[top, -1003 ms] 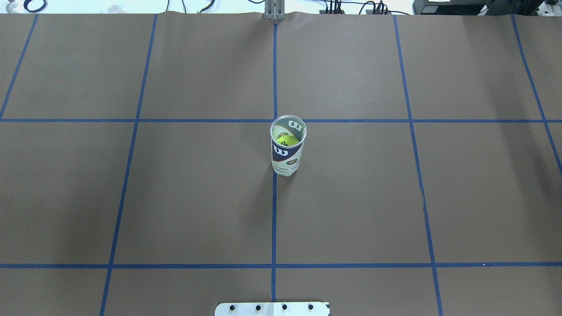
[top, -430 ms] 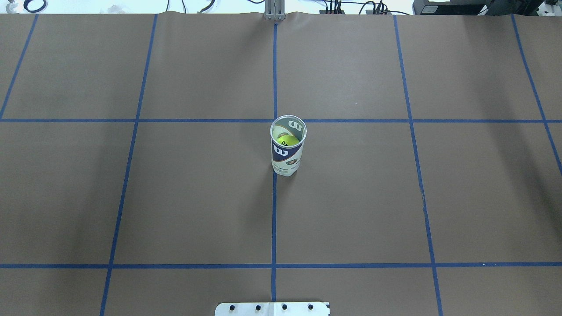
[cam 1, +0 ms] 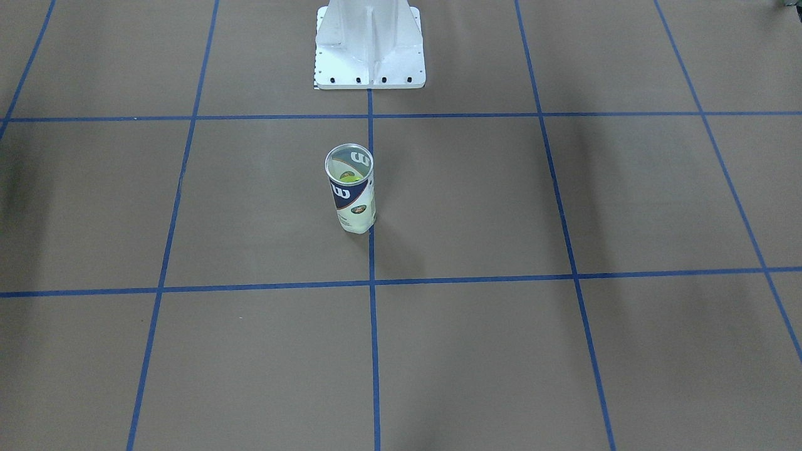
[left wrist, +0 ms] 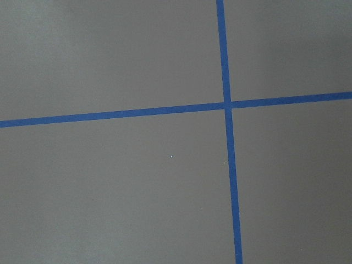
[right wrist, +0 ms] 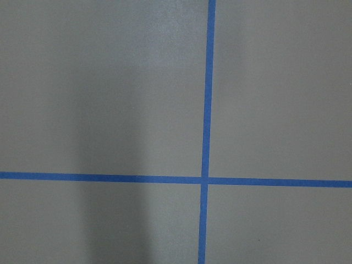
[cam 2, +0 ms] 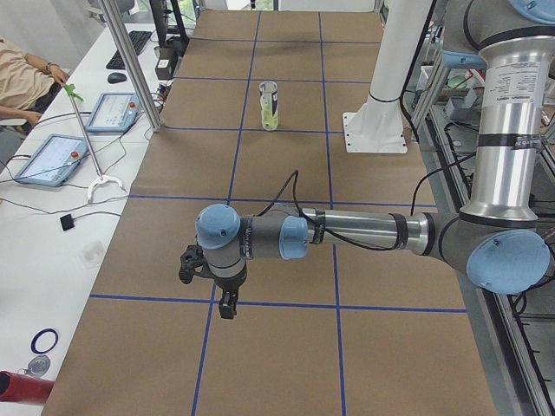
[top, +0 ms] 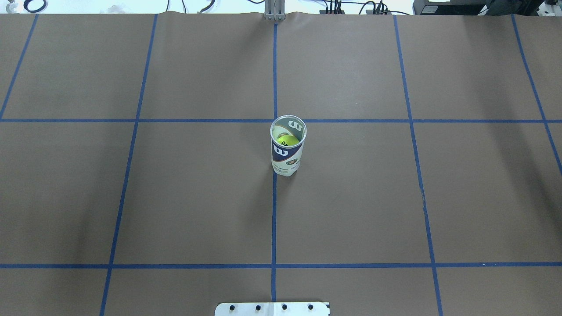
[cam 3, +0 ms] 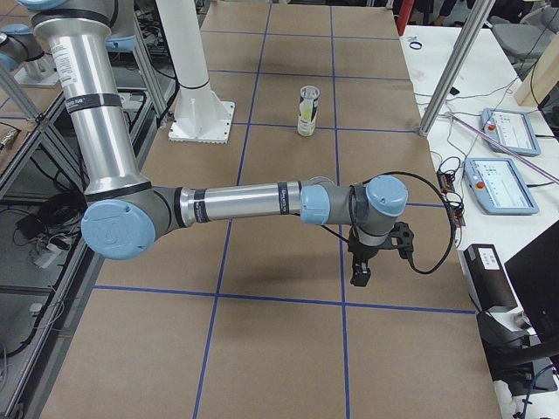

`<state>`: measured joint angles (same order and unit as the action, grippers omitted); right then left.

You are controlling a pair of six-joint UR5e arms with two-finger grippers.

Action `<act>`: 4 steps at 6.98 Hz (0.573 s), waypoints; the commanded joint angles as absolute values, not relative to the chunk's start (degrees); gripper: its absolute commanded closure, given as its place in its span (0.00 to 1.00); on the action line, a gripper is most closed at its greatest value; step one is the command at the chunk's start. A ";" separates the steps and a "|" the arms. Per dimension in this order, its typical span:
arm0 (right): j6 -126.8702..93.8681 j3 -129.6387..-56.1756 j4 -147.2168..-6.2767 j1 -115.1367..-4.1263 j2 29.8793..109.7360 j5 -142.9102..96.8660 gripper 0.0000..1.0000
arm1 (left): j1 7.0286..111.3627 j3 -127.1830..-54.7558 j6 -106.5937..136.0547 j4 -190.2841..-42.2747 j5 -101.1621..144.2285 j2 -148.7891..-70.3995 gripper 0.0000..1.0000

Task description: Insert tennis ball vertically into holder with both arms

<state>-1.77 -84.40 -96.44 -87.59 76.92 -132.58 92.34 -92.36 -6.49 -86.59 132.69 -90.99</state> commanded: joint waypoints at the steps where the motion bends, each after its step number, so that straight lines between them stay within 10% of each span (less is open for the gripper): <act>1: -1.85 -84.46 -96.24 -87.54 77.69 -132.71 0.00 | 92.20 -92.72 -6.33 -87.45 132.71 -92.28 0.00; 4: -1.93 -84.37 -96.15 -87.54 78.22 -132.54 0.00 | 92.20 -95.71 -6.50 -87.45 132.80 -92.64 0.00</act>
<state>-1.85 -84.36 -96.19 -87.54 77.99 -132.54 92.20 -94.68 -6.49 -87.44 132.77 -92.56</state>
